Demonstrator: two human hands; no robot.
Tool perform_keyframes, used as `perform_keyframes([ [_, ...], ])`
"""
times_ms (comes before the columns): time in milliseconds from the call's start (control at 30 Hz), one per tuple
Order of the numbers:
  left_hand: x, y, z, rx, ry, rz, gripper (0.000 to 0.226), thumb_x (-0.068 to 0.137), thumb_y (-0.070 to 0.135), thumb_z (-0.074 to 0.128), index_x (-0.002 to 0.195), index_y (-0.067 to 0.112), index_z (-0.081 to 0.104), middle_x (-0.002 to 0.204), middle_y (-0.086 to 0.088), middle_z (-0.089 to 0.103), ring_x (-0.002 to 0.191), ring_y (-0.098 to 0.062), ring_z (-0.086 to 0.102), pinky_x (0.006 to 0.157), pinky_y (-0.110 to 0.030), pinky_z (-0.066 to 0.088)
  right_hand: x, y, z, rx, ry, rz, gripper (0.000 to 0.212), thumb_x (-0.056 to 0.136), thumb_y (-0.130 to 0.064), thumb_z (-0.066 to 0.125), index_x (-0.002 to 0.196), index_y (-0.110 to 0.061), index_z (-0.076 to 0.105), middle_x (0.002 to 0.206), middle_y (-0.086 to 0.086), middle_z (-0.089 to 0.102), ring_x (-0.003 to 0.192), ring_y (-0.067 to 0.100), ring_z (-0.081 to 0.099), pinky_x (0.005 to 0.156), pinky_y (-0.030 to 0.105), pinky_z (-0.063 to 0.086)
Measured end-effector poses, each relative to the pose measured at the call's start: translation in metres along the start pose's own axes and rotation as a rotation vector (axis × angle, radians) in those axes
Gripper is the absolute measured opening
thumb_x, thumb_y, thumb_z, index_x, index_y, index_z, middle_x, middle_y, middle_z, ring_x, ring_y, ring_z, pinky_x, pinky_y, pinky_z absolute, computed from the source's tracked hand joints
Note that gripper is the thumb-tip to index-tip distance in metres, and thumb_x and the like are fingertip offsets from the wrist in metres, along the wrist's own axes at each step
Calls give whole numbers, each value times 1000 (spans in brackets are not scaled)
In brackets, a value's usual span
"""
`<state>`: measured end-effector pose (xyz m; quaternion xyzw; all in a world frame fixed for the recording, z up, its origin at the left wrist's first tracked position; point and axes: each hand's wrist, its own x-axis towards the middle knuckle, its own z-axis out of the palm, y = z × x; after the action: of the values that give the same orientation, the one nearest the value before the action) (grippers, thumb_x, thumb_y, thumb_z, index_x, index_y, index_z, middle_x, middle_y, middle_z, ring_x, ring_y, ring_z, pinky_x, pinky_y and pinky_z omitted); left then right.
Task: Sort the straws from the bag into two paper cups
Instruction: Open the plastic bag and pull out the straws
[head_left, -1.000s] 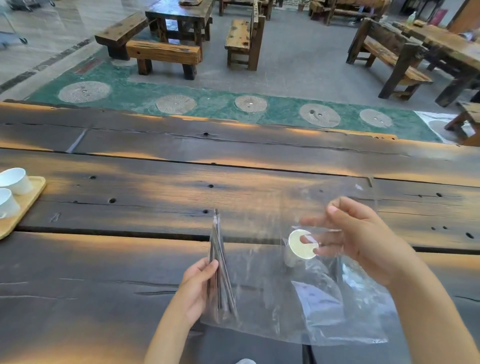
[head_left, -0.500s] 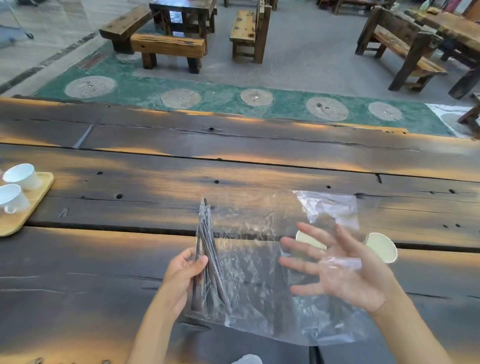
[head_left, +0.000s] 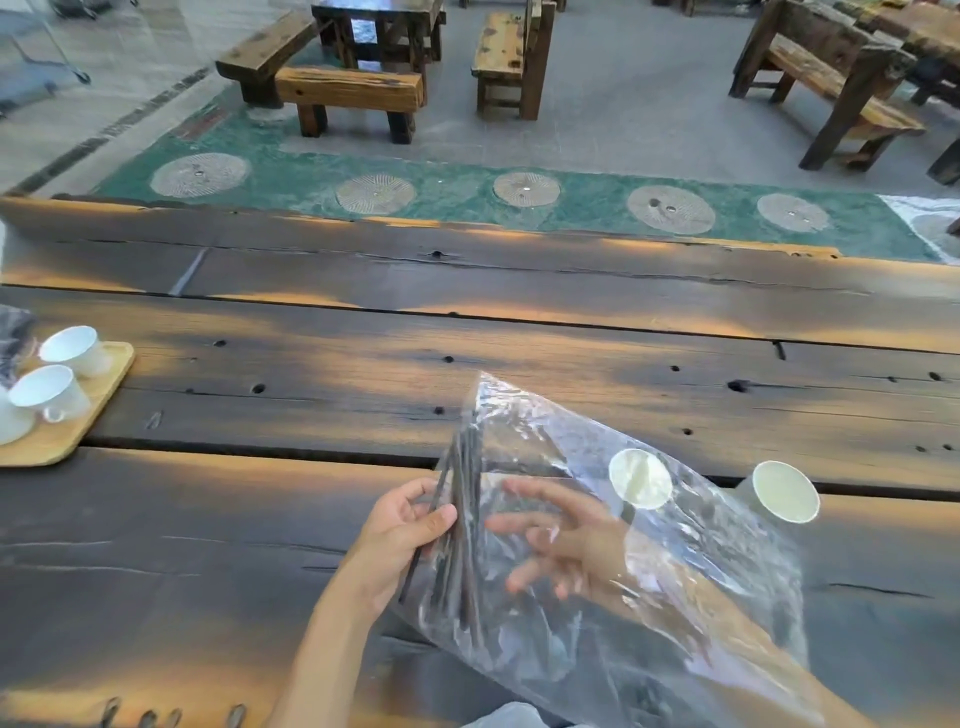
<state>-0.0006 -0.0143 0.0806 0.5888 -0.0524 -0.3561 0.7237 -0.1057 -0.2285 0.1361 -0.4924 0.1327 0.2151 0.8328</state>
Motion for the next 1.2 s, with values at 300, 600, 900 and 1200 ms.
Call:
perform_keyframes([
  [300, -1, 10, 25, 137, 108, 25, 29, 104, 26, 52, 106, 9, 75, 105, -18, 77, 96, -31, 73, 88, -45, 58, 35, 15, 23, -357, 453, -34, 43, 69, -47, 81, 106, -32, 63, 111, 5, 73, 96, 22, 73, 84, 41, 60],
  [600, 0, 5, 36, 274, 251, 129, 7, 86, 1, 75, 83, 6, 71, 74, 2, 71, 69, -4, 64, 63, -17, 51, 52, 24, 30, -145, 368, -147, 18, 93, 2, 63, 107, 12, 66, 91, 19, 75, 78, 21, 75, 70, 31, 60],
  [900, -3, -3, 39, 278, 301, 67, 18, 84, -3, 75, 76, 11, 68, 68, 4, 70, 49, -8, 52, 45, -23, 45, 52, 19, 27, -35, 241, 13, 13, 100, 1, 50, 100, 2, 63, 51, -10, 68, 48, -1, 64, 51, 12, 51],
  [1200, 0, -5, 41, 182, 296, 101, 14, 93, -7, 62, 83, -2, 54, 68, -8, 62, 52, -17, 53, 51, -28, 49, 47, 28, 12, 112, 249, -35, 47, 98, -7, 54, 64, -23, 81, 71, -2, 71, 64, 10, 67, 62, 23, 54],
])
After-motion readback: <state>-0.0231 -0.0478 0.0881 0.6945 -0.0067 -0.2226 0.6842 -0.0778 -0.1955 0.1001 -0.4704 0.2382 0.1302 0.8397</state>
